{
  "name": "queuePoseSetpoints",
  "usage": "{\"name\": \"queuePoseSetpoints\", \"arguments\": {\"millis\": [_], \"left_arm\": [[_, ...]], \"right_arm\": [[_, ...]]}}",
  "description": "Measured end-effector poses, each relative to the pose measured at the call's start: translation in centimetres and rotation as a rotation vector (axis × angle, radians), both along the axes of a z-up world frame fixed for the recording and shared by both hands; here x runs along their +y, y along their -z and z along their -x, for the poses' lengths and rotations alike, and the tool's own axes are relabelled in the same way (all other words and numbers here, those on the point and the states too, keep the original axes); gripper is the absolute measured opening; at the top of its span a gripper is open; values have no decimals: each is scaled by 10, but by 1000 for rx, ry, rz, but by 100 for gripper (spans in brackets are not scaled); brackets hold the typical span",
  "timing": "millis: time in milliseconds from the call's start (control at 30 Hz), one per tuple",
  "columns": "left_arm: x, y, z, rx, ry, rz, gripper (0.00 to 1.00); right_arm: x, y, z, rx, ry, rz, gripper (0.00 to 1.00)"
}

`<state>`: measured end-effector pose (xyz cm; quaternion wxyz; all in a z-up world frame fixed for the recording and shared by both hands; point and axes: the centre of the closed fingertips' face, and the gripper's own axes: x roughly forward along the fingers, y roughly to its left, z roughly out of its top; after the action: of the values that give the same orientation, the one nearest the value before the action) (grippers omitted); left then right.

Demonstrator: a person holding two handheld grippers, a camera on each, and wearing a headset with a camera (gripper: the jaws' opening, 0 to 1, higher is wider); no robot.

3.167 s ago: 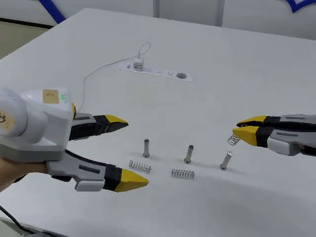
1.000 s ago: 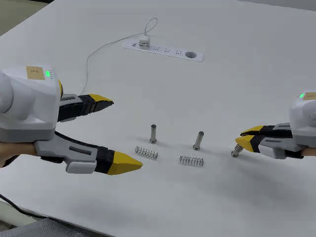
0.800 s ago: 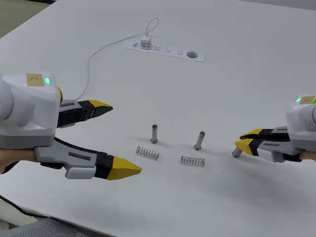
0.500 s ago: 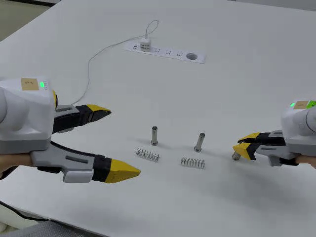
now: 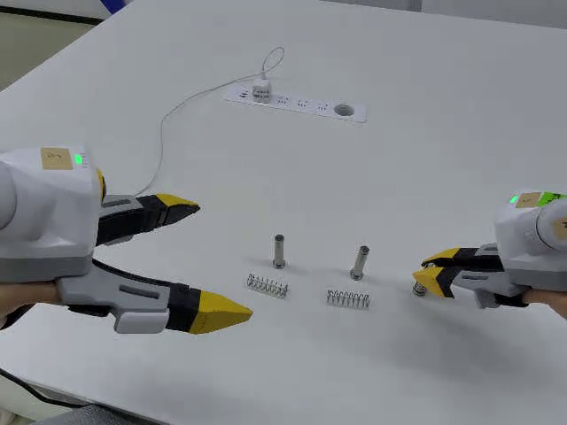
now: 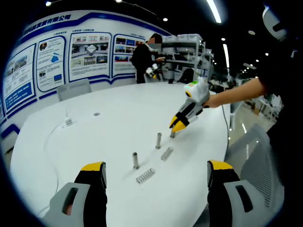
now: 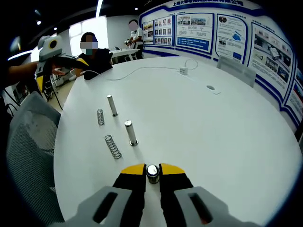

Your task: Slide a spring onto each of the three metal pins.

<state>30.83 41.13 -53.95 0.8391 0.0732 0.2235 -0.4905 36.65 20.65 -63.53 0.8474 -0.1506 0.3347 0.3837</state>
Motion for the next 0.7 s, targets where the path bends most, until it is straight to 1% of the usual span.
{"name": "queuePoseSetpoints", "arguments": {"millis": [133,200,233,300,367,467,633,700], "left_arm": [[-1,1,3,2,11,-8,90],[-4,-1,5,1,18,4,91],[-5,-2,5,0,18,8,91],[-6,-2,4,-4,20,1,91],[-6,-2,3,-6,20,-2,91],[-7,-4,3,-11,23,-3,91],[-10,-8,6,-13,32,2,91],[-11,-8,7,-16,37,-3,91]], "right_arm": [[0,0,0,-1,2,5,11],[1,0,0,-6,-3,12,11],[1,0,0,-15,-13,24,12],[-1,0,-1,-34,-31,50,12],[-2,1,-1,-44,-41,65,14],[-1,-4,-2,-58,-46,54,18],[-1,-15,-3,-78,-39,36,18],[0,-20,-2,-89,-40,32,19]]}}
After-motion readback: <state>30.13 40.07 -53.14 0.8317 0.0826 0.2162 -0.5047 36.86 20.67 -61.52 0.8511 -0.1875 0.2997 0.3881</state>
